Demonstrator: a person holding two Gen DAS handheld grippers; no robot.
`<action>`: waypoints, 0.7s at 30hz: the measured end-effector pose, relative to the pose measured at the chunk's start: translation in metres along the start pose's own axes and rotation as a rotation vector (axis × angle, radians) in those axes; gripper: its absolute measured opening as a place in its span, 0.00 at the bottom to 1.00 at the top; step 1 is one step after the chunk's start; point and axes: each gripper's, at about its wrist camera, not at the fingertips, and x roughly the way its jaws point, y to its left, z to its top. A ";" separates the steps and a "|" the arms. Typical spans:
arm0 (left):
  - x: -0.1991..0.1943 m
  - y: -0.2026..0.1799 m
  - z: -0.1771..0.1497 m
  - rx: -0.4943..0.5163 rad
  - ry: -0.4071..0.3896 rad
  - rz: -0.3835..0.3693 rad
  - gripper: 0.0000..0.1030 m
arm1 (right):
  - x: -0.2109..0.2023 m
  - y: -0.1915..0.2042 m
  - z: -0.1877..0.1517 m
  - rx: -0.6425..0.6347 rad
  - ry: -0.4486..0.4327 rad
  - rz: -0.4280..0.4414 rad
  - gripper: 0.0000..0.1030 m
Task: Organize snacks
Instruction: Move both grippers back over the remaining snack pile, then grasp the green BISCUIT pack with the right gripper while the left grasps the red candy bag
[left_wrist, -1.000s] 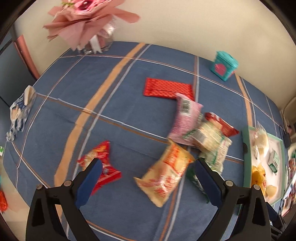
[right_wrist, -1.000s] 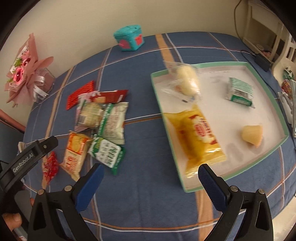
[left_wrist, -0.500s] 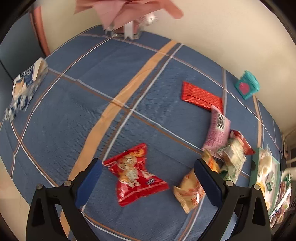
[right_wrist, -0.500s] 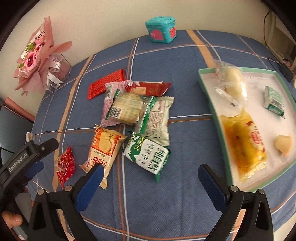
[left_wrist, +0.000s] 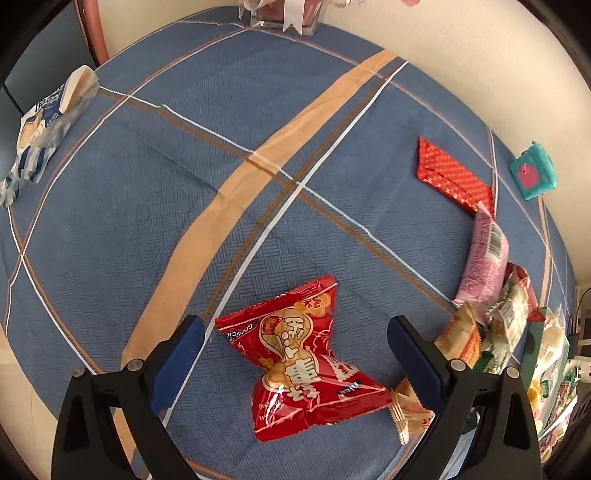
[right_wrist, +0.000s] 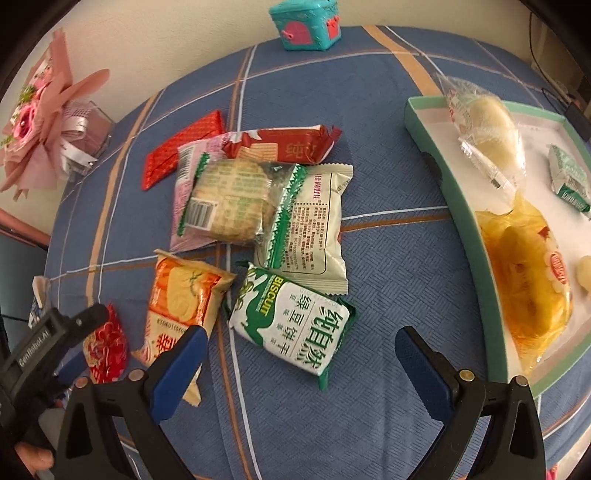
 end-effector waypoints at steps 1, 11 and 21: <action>0.002 0.000 0.000 0.002 0.004 0.005 0.96 | 0.002 0.000 0.001 0.003 0.003 -0.001 0.99; 0.021 -0.002 0.000 -0.035 0.045 0.008 0.86 | 0.019 0.006 0.007 0.006 0.004 -0.028 0.84; 0.026 -0.014 -0.009 0.034 0.023 0.069 0.81 | 0.018 0.012 0.000 -0.020 -0.006 -0.022 0.71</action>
